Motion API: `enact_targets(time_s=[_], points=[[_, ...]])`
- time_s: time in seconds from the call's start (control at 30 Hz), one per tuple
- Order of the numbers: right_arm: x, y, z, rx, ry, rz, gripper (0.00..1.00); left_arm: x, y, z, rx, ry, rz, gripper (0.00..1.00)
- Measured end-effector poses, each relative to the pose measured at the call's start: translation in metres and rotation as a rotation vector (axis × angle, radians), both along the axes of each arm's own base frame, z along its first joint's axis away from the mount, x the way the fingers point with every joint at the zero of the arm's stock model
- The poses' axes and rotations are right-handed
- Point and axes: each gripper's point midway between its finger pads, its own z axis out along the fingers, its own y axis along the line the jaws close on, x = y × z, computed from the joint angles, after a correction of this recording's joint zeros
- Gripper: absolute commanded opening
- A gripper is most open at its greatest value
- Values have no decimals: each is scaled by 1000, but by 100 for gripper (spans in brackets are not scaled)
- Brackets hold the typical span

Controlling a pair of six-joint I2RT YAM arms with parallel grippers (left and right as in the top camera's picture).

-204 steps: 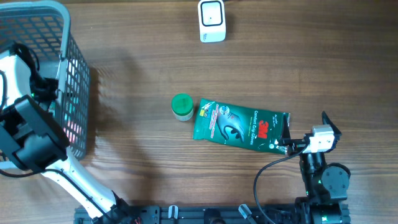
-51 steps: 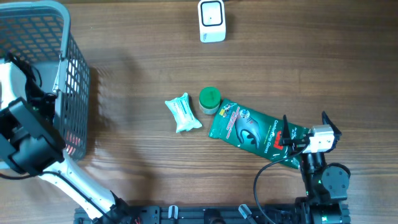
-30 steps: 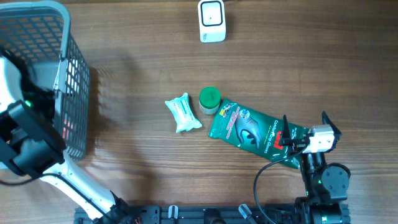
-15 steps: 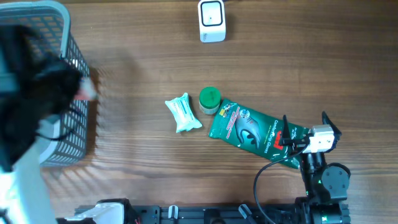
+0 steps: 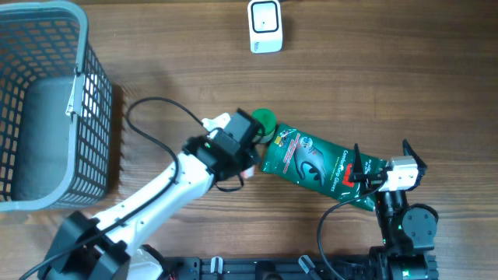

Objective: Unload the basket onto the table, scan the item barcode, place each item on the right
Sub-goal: 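Place orange Kleenex pack on table below glove pack, then grasp white packet in basket with left gripper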

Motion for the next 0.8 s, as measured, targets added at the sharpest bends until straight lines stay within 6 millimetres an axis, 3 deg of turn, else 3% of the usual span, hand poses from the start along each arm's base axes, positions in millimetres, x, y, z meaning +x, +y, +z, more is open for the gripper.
enact_targets(time_s=[0.07, 0.1, 0.13, 0.2, 0.23, 0.3, 0.37, 0.4, 0.43, 0.47, 0.5, 0.53, 0.6, 0.63, 0.67, 0.73, 0.8], points=[[0, 0, 0, 0, 0, 0, 100, -4, -23, -7, -42, -28, -59, 5], [0, 0, 0, 0, 0, 0, 100, -8, -33, -9, -51, -31, -85, 10], [0, 0, 0, 0, 0, 0, 100, -12, -41, -11, -59, -34, -105, 29], [0, 0, 0, 0, 0, 0, 100, -22, -53, -11, -65, -38, -150, 81], [0, 0, 0, 0, 0, 0, 100, -25, -57, -11, -60, -46, -177, 100], [0, 0, 0, 0, 0, 0, 100, -30, -51, -8, 0, -45, -241, 100], [0, 0, 0, 0, 1, 0, 100, -21, -39, 20, 83, -91, -273, 100], [0, 0, 0, 0, 1, 0, 100, -10, -34, 50, 117, -149, -271, 100], [0, 0, 0, 0, 1, 0, 100, 7, -25, 99, 144, -250, -237, 100], [0, 0, 0, 0, 1, 0, 100, 25, -9, 157, 158, -379, -169, 100], [0, 0, 0, 0, 1, 0, 100, 41, 30, 239, 182, -564, -25, 100], [0, 0, 0, 0, 1, 0, 100, 44, 51, 269, 193, -638, 51, 100], [0, 0, 0, 0, 1, 0, 100, 48, 124, 325, 298, -794, 310, 100], [0, 0, 0, 0, 1, 0, 100, 45, 158, 340, 356, -833, 428, 100], [0, 0, 0, 0, 1, 0, 100, 34, 212, 357, 456, -867, 614, 100], [0, 0, 0, 0, 1, 0, 100, 26, 255, 365, 512, -868, 763, 100], [0, 0, -1, 0, 2, 0, 100, 18, 320, 365, 555, -831, 973, 100]])
